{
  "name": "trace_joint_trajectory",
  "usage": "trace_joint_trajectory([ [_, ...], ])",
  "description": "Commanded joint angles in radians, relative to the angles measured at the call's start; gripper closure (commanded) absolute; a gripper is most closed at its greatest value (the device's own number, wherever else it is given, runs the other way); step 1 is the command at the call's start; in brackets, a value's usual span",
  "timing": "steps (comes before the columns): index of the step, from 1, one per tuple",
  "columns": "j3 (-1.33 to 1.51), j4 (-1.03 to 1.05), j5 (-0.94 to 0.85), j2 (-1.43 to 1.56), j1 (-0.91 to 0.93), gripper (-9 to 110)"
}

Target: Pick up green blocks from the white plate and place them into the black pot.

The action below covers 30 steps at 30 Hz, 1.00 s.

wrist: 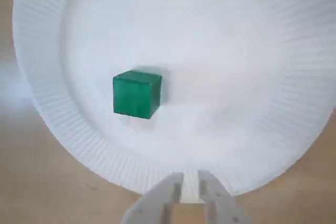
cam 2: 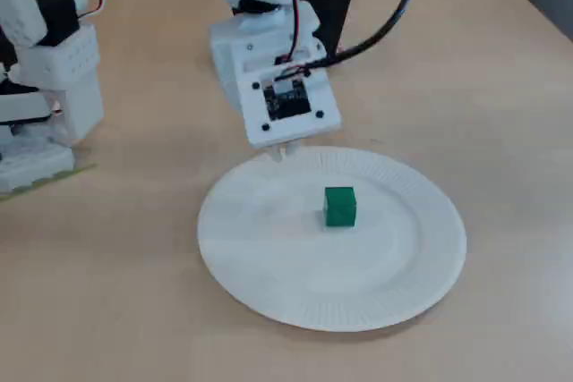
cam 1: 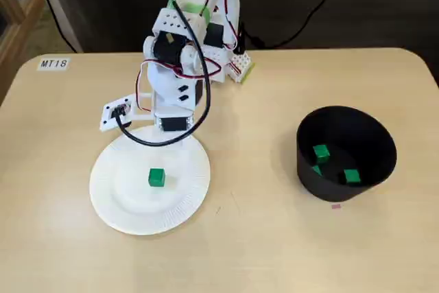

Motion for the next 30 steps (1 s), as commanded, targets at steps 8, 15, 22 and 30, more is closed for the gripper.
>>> trace_joint_trajectory([
  [8,-0.046,-0.069,0.009,-0.075,0.026,68],
  [15,-0.049,-0.15,0.034,-0.137,0.048,70],
  [22,-0.087,-0.195,0.084,-0.149,0.08,71],
  [30,-0.216,-0.112,0.074,-0.259,0.074,74],
])
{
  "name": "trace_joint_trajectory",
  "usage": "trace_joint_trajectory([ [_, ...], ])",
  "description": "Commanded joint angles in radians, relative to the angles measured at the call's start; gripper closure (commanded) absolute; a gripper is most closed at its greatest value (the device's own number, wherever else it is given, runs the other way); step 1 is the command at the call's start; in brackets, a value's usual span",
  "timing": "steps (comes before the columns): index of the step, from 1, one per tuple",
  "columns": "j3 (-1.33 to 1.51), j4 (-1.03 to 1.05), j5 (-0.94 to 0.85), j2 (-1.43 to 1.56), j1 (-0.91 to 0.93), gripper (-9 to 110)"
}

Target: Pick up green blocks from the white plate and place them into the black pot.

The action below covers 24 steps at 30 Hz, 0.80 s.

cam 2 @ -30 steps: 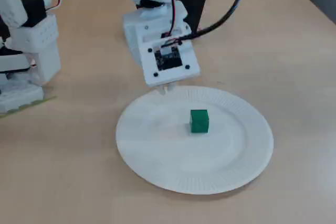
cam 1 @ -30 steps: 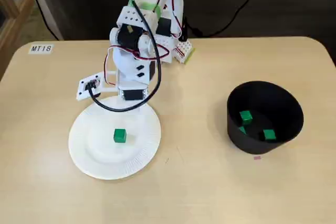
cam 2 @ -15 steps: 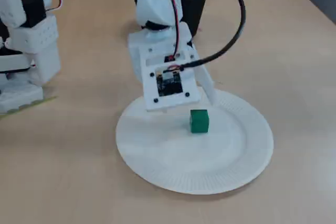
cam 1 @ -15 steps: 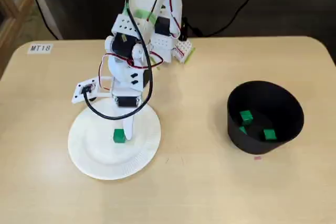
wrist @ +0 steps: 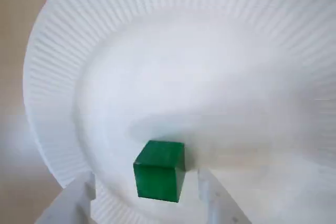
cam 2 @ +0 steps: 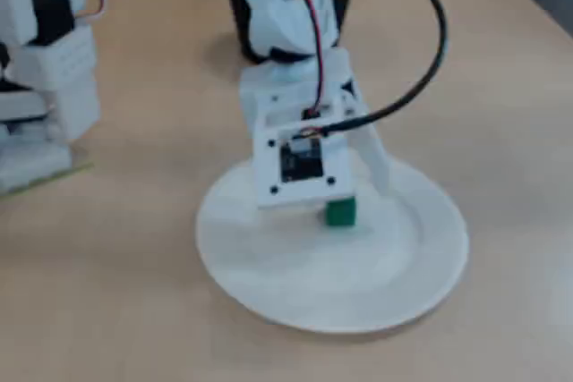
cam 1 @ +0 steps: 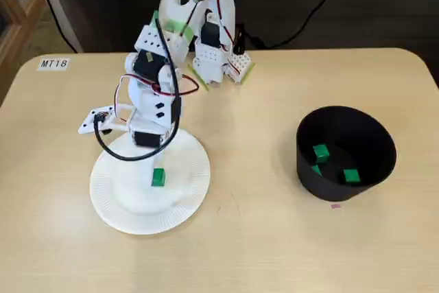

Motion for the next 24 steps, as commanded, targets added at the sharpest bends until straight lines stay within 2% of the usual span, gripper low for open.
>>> trace_joint_trajectory([
  [1,-0.054,0.017,-0.011,-0.003,-0.011,74],
  [14,-0.224,0.114,-0.031,-0.181,-0.029,77],
  [16,-0.233,0.107,-0.025,-0.193,-0.026,82],
  [20,-0.256,0.103,-0.006,-0.202,-0.025,104],
  [24,-0.259,0.109,-0.008,-0.179,-0.018,104],
])
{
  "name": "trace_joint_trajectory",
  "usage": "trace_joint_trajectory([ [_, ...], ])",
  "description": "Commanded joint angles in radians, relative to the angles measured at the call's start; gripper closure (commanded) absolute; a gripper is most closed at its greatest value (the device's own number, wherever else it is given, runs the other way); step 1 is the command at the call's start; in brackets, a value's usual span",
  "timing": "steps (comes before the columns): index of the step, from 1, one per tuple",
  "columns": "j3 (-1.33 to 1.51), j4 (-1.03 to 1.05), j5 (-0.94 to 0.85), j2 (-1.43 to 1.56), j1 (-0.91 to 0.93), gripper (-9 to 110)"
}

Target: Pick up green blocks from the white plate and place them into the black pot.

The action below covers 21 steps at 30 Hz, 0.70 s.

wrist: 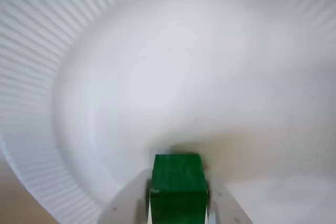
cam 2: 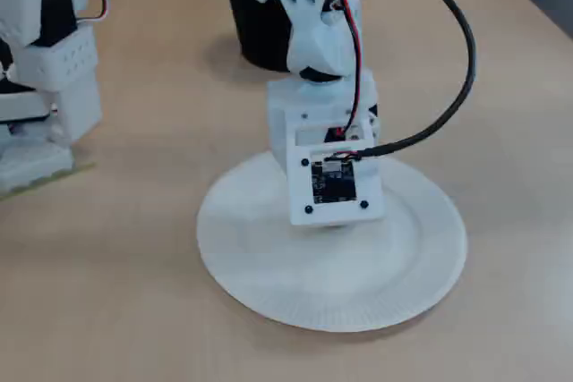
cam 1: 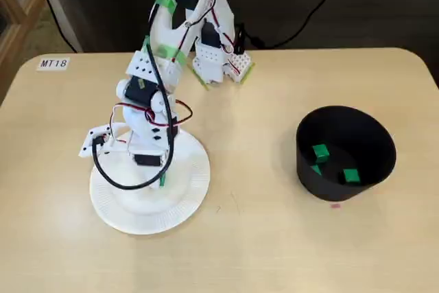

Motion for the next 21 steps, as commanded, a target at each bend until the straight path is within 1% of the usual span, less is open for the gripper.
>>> trace_joint_trajectory([
  [1,-0.048,-0.003,0.0,0.043,0.009,104],
  [6,-0.028,-0.043,-0.015,0.212,-0.029,104],
  [10,-0.018,-0.135,-0.014,0.394,-0.146,104],
  [15,-0.011,-0.186,0.055,0.568,-0.407,104],
  [18,0.086,-0.255,0.175,0.71,-0.58,104],
  [21,0.239,-0.391,0.304,0.865,-0.736,104],
])
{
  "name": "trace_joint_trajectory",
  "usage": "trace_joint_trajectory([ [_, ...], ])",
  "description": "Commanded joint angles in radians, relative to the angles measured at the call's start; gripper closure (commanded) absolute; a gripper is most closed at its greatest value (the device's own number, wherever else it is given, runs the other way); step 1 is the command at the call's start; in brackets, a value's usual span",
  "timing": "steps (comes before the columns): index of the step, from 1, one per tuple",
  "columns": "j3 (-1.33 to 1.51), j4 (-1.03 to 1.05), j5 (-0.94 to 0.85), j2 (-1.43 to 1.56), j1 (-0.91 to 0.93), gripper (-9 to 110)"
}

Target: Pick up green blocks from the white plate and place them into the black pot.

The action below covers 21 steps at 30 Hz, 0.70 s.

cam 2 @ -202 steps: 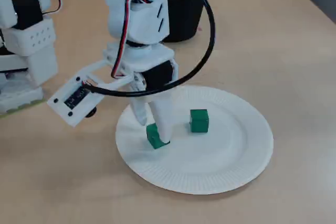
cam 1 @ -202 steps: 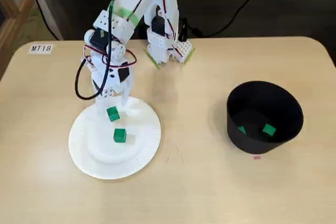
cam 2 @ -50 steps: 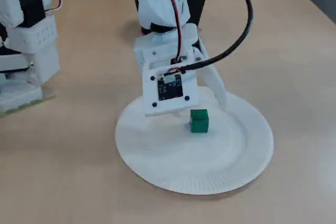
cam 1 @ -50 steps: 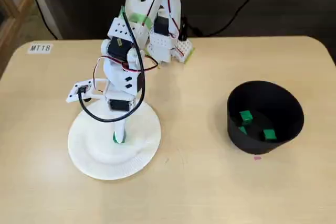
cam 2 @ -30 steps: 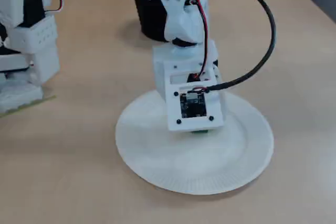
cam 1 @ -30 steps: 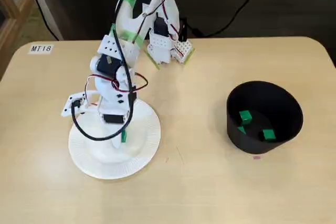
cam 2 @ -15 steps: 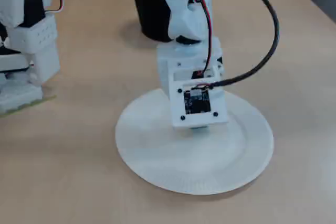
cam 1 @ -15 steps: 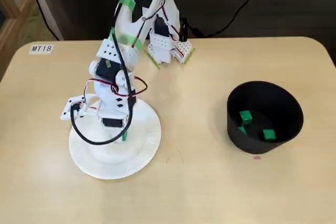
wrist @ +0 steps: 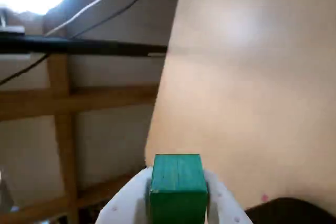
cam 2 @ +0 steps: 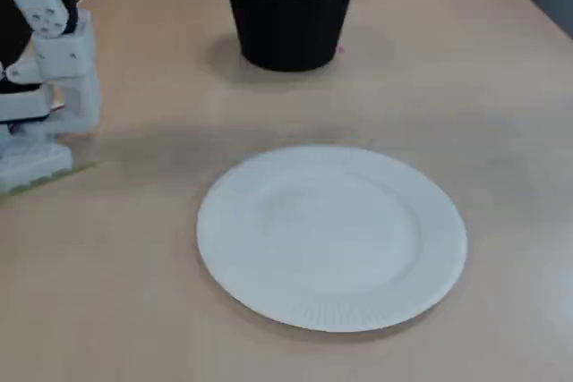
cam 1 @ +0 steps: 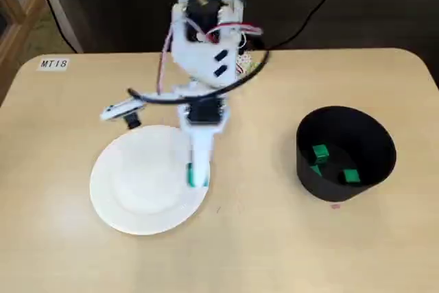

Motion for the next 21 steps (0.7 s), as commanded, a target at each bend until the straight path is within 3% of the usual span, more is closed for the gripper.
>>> trace_joint_trajectory([
  [1,0.118,-0.112,0.12,0.189,-0.164,104],
  [10,0.512,-0.354,0.201,0.324,-0.459,104],
  [21,0.655,-0.581,0.244,0.204,-0.514,104],
])
